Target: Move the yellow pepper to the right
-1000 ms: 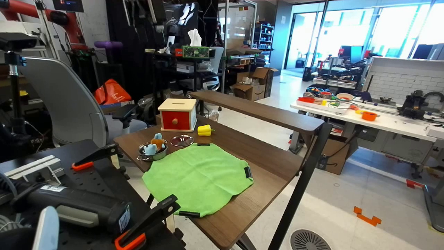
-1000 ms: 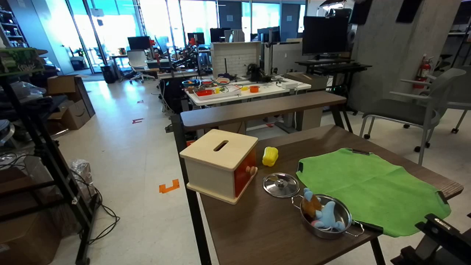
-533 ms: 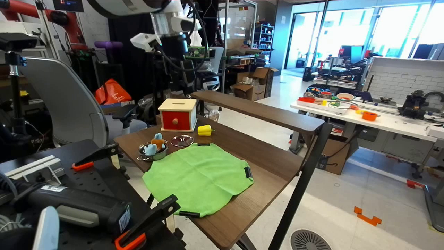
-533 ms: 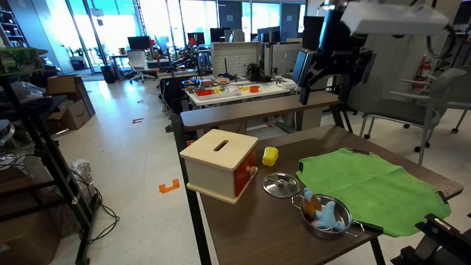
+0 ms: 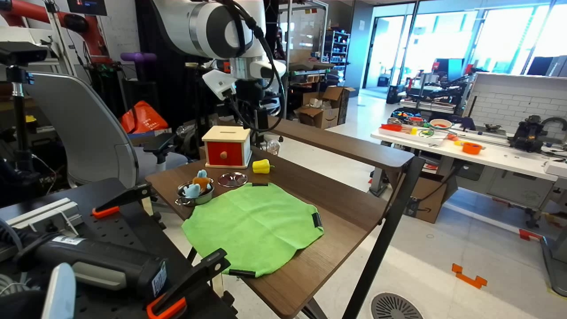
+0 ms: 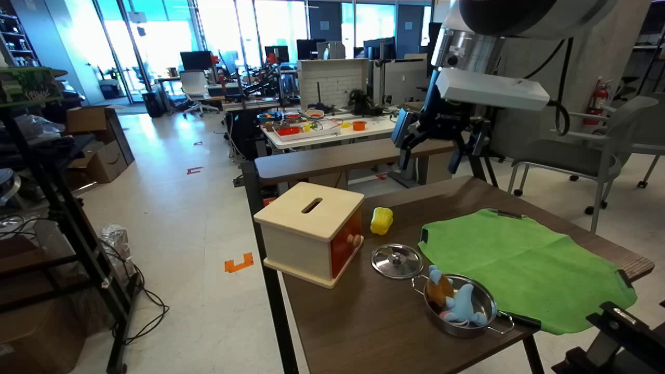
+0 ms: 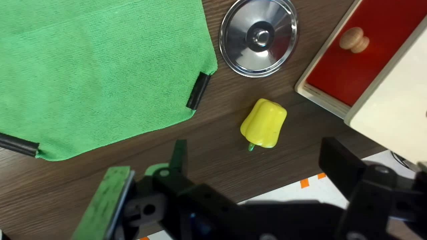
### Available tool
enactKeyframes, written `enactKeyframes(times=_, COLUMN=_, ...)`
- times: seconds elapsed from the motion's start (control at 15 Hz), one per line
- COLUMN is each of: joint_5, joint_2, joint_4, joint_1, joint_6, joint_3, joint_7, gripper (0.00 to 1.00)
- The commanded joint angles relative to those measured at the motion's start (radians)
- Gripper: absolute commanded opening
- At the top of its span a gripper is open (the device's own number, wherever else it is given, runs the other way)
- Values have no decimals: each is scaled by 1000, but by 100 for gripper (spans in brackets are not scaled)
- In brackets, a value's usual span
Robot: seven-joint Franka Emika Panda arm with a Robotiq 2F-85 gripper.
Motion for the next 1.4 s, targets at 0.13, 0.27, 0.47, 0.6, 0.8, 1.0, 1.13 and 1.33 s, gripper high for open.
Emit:
enactKeyframes(times=0.13, joint_5=158, joint_2=124, joint_4=123, joint_1=-20, joint_6=22, joint_3=23, joint_7=-99, gripper=100)
enactKeyframes(times=0.27, joint_5=174, joint_2=178, joint_4=184, joint_1=-12, joint_6=4, joint_3=10, joint_7=-94, gripper=100)
enactKeyframes(times=0.47, joint_5=169, joint_2=247, joint_4=258, joint_1=2, joint_6=-13, joint_3=-4, joint_7=-85, gripper=100)
enactKeyframes(times=0.6, joint_5=168, joint_2=290, joint_4=307, joint_1=4, joint_6=-31, joint_3=-7, joint_7=-80, gripper=100)
enactKeyframes(times=0.8, joint_5=159, joint_2=343, joint_4=368, joint_1=18, joint_6=-50, joint_3=-12, joint_7=-75, gripper=100)
enactKeyframes(times=1.0, joint_5=150, joint_2=397, joint_4=443, joint_1=41, joint_6=-69, joint_3=-25, joint_7=-64, gripper=100)
enactKeyframes(times=1.13, joint_5=149, joint_2=432, joint_4=491, joint_1=50, joint_6=-88, joint_3=-29, joint_7=-61, gripper=100)
enactKeyframes(times=1.33, joint_5=145, joint_2=482, joint_4=566, joint_1=62, joint_6=-131, joint_3=-40, joint_7=-54, gripper=100)
